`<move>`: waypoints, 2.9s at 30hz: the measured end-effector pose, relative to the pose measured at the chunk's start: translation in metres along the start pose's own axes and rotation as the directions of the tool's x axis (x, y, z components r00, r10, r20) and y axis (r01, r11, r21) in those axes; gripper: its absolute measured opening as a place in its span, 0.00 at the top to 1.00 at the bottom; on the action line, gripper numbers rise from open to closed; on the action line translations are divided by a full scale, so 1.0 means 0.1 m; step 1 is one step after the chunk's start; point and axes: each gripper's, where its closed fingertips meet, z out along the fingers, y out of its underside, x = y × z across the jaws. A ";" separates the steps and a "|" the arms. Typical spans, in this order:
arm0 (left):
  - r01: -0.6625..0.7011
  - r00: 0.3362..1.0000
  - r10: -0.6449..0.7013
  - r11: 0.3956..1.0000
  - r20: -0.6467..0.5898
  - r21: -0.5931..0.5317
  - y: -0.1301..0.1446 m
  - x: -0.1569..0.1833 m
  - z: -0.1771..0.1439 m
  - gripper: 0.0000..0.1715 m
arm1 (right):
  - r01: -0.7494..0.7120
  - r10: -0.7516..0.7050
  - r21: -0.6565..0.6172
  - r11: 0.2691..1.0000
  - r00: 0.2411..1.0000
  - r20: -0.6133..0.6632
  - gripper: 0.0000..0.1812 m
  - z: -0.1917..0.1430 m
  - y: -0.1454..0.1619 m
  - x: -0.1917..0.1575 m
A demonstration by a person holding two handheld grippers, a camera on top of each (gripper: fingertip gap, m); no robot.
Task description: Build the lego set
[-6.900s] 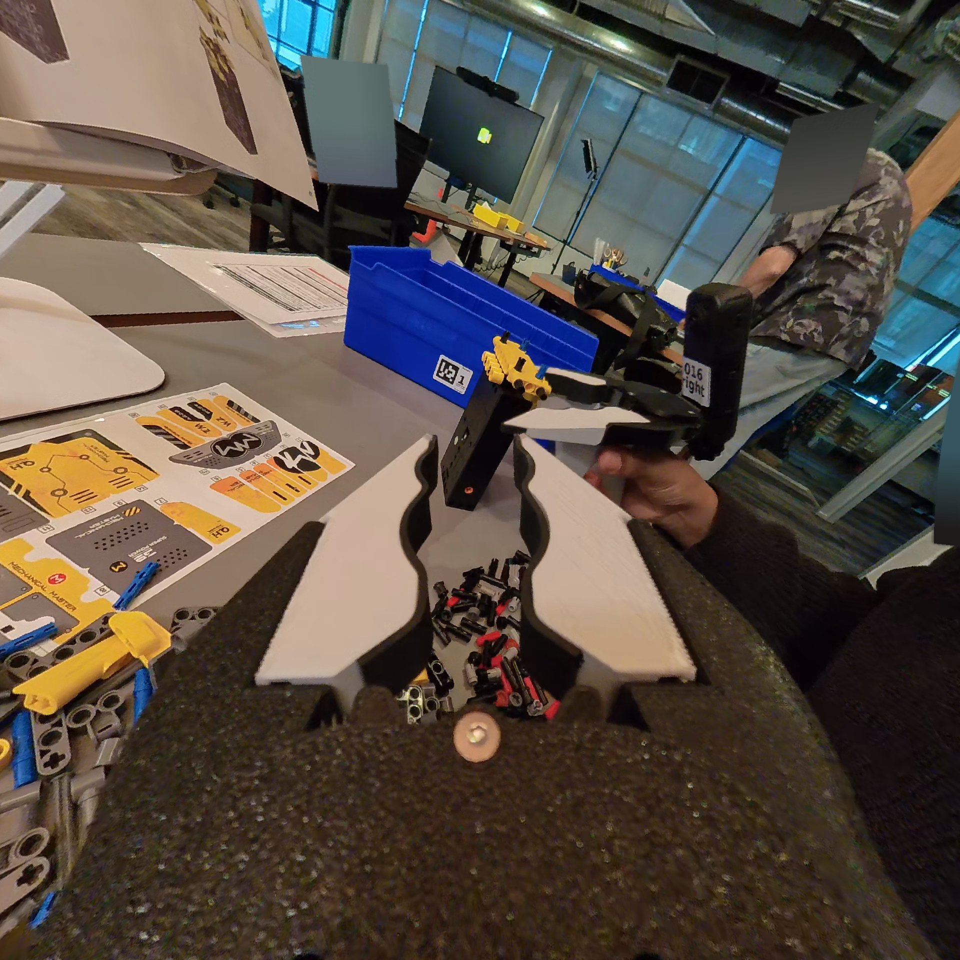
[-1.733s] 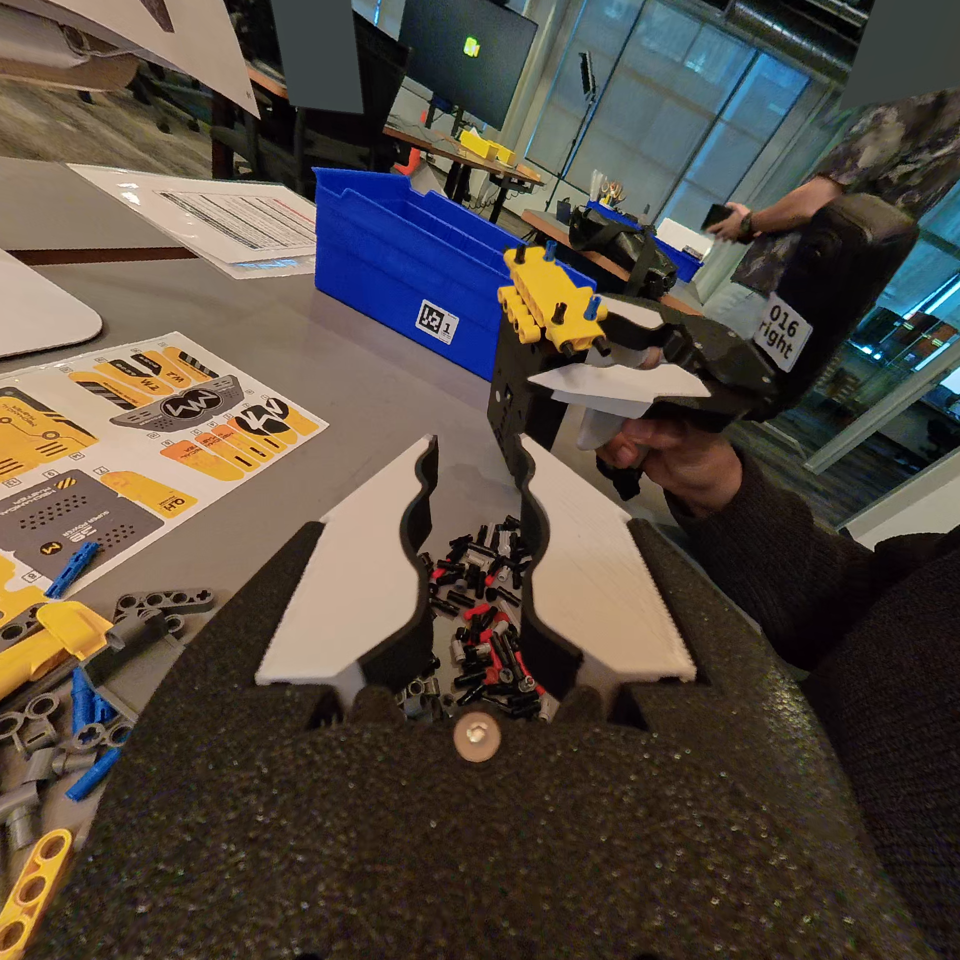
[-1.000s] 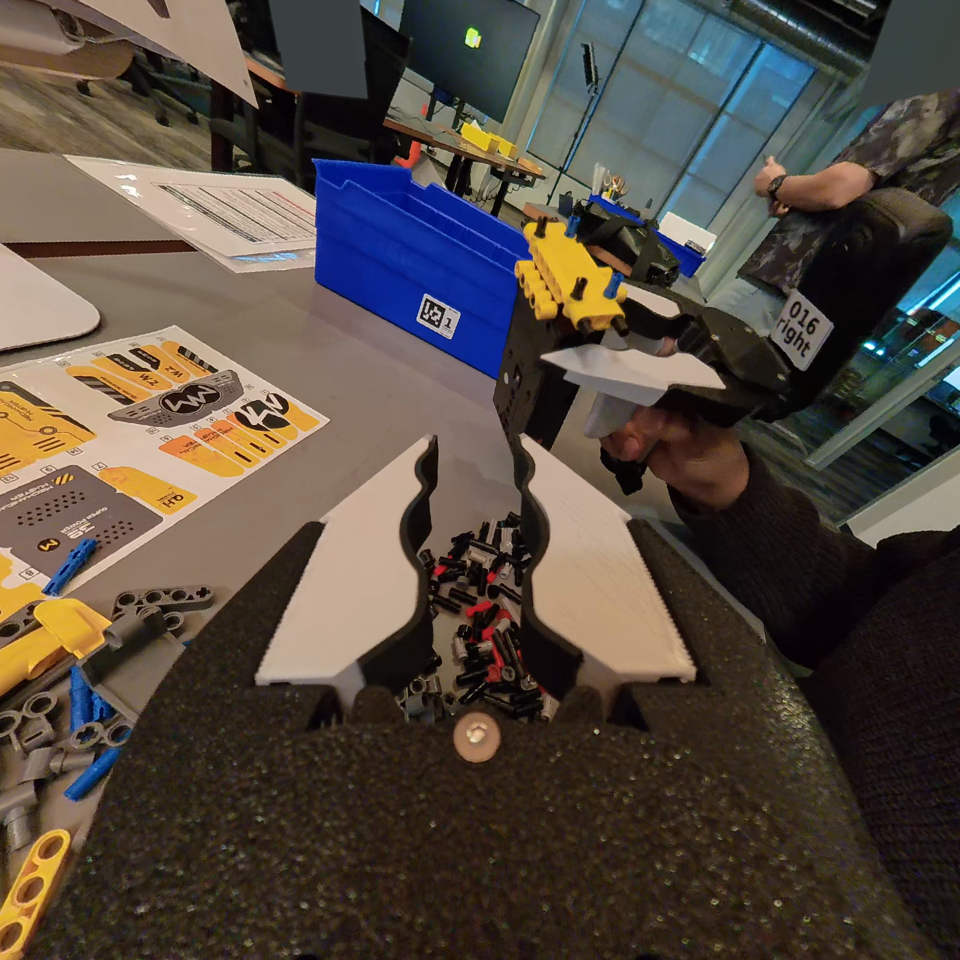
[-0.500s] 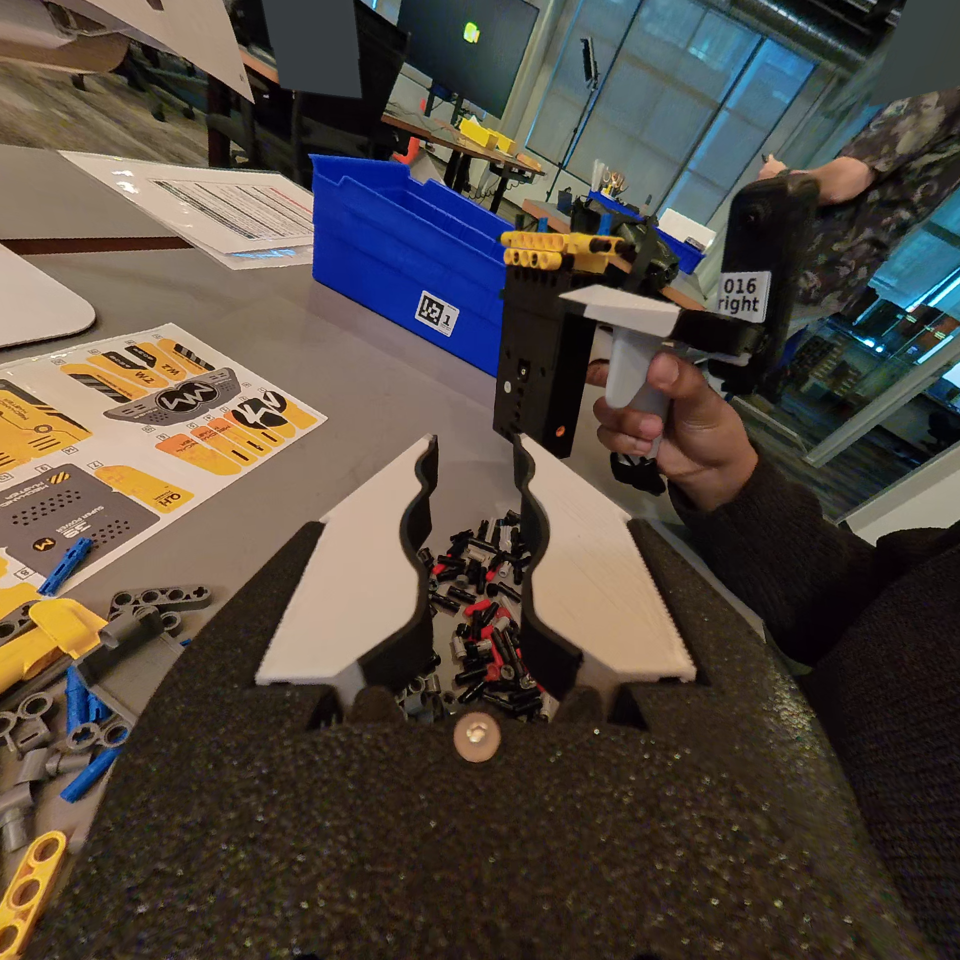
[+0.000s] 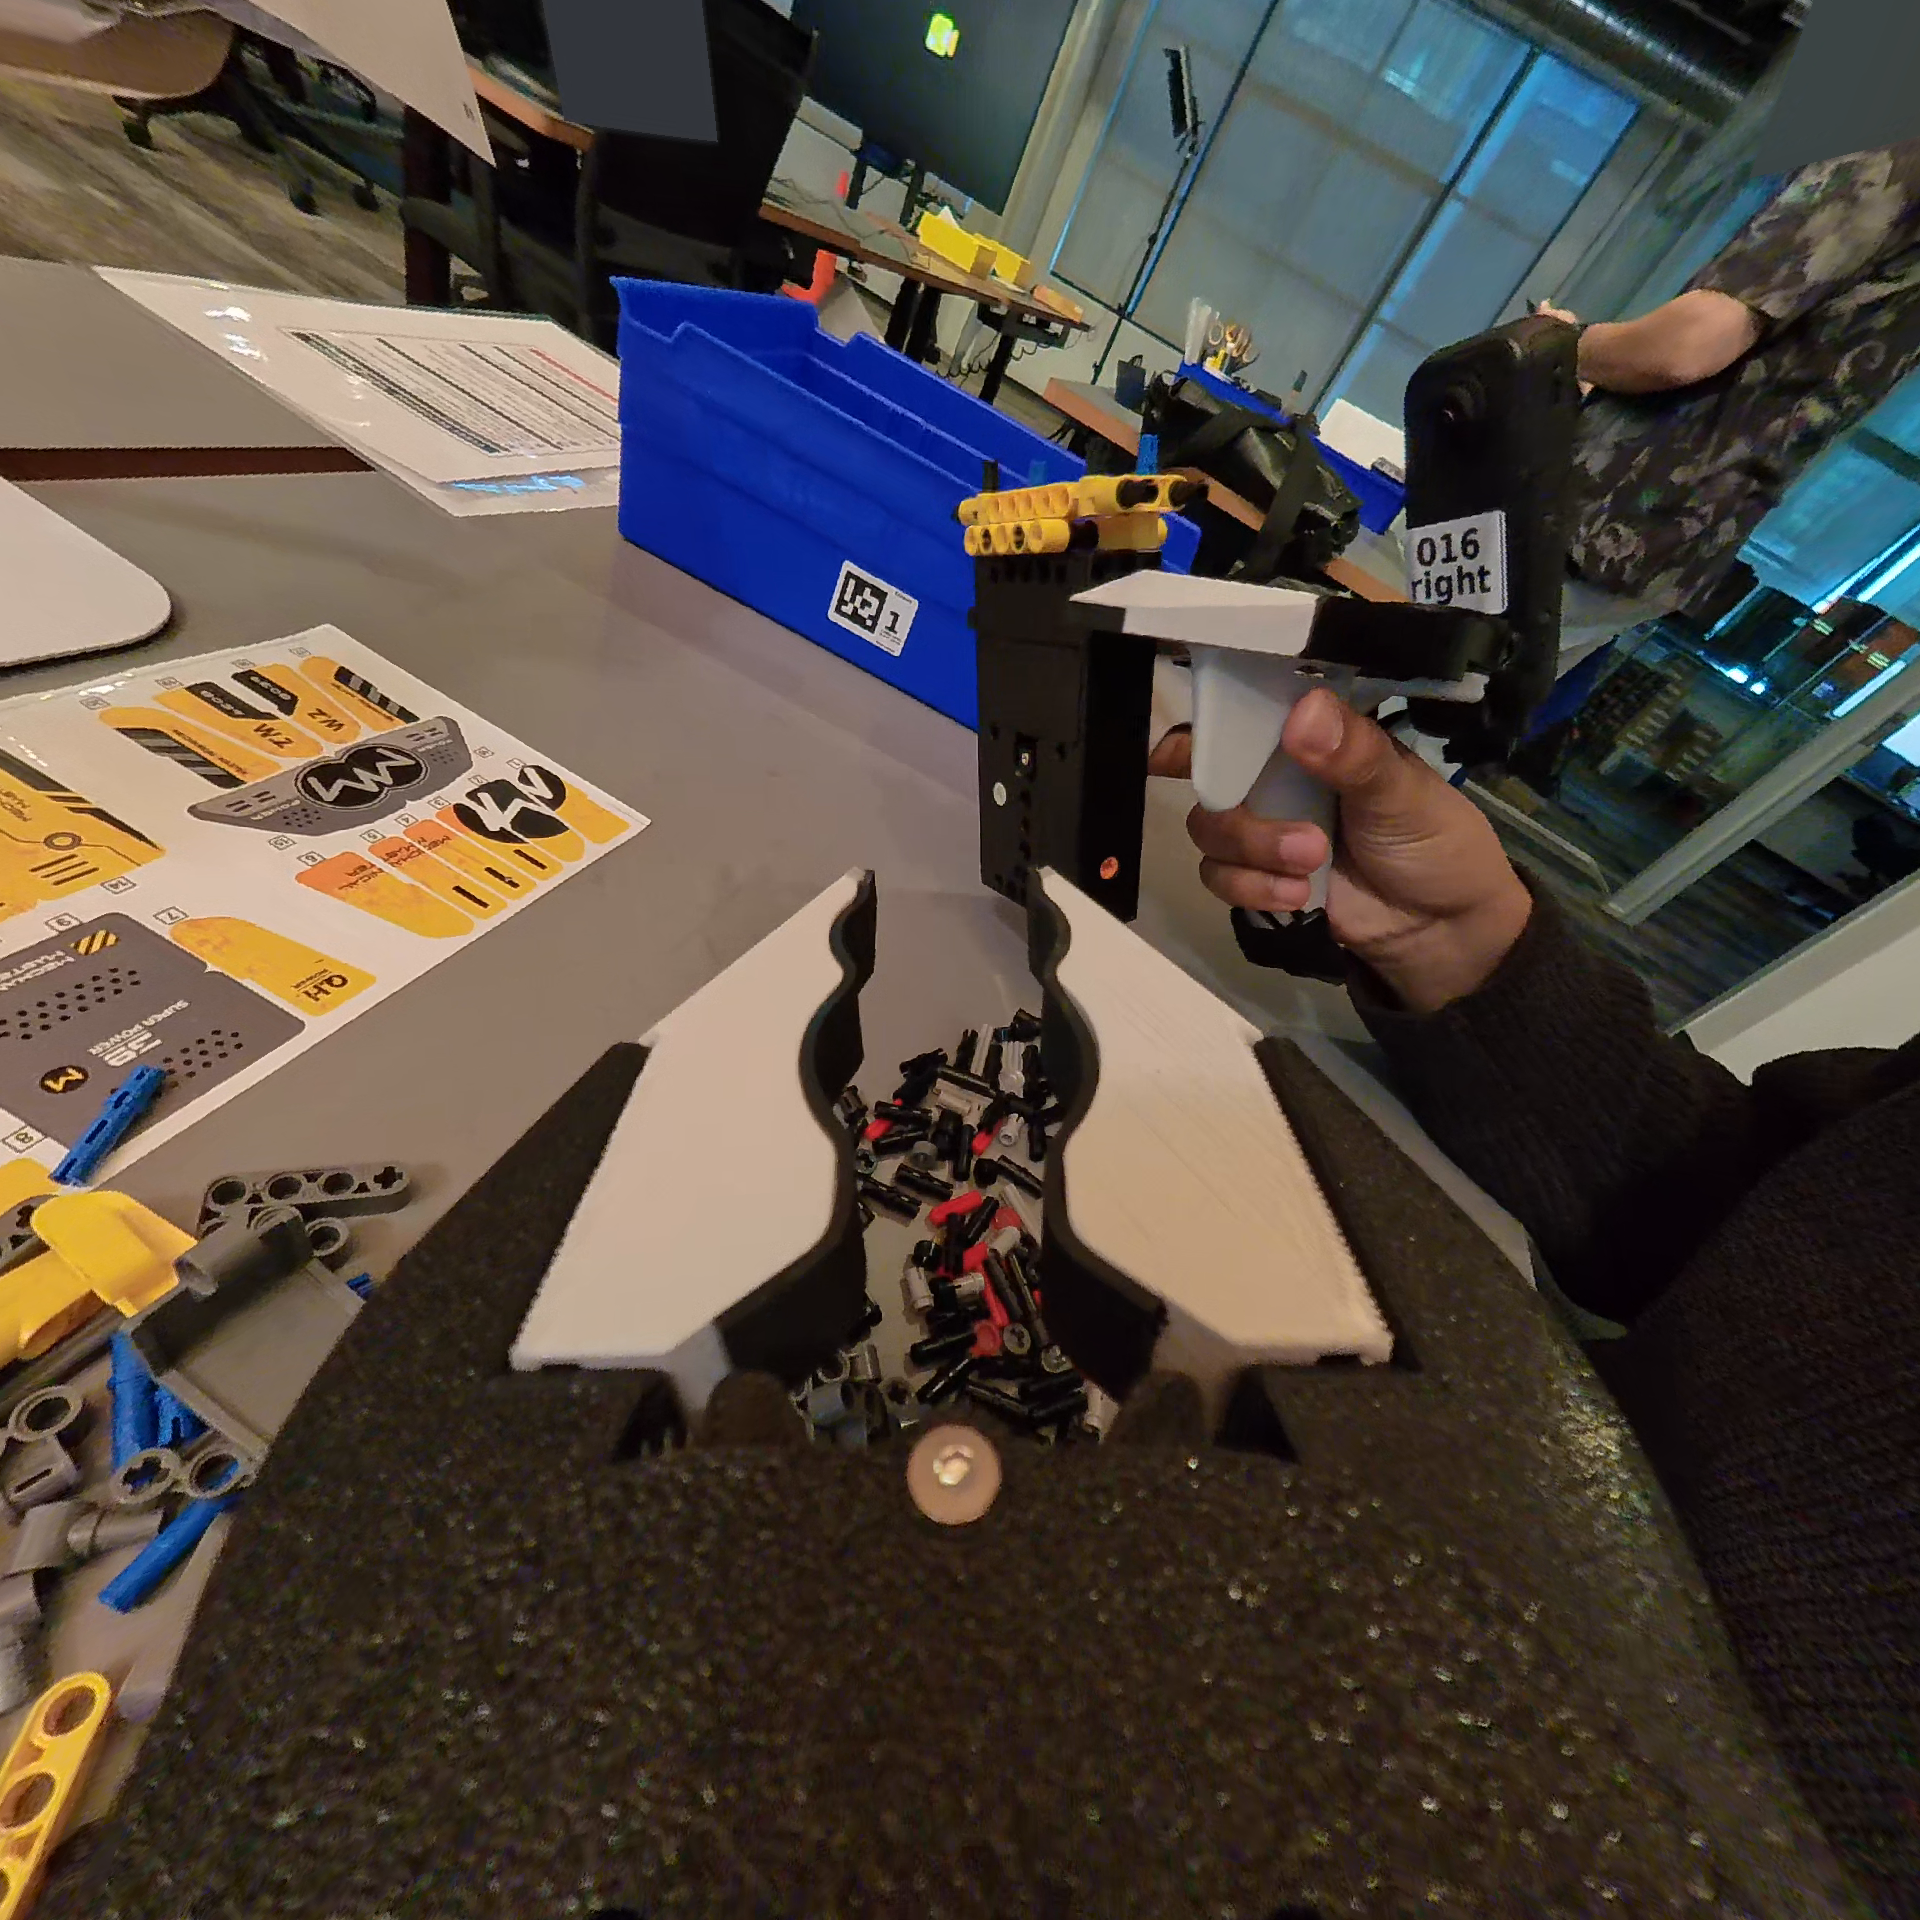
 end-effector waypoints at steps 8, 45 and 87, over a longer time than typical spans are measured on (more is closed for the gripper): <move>-0.032 0.999 0.032 0.999 -0.005 -0.011 0.05 0.15 0.14 0.83 | 0.218 -0.217 0.007 0.976 0.974 -0.064 0.64 0.07 0.01 -0.17; -0.203 0.958 0.179 0.975 0.222 0.090 -0.16 0.09 -0.04 0.85 | 0.435 -0.451 0.228 0.871 0.892 0.023 0.83 0.14 0.02 -1.26; -0.175 0.961 0.109 0.952 0.255 0.252 -0.41 0.24 -0.23 0.86 | 0.342 -0.359 0.172 0.924 0.930 0.082 0.97 0.15 0.08 -1.22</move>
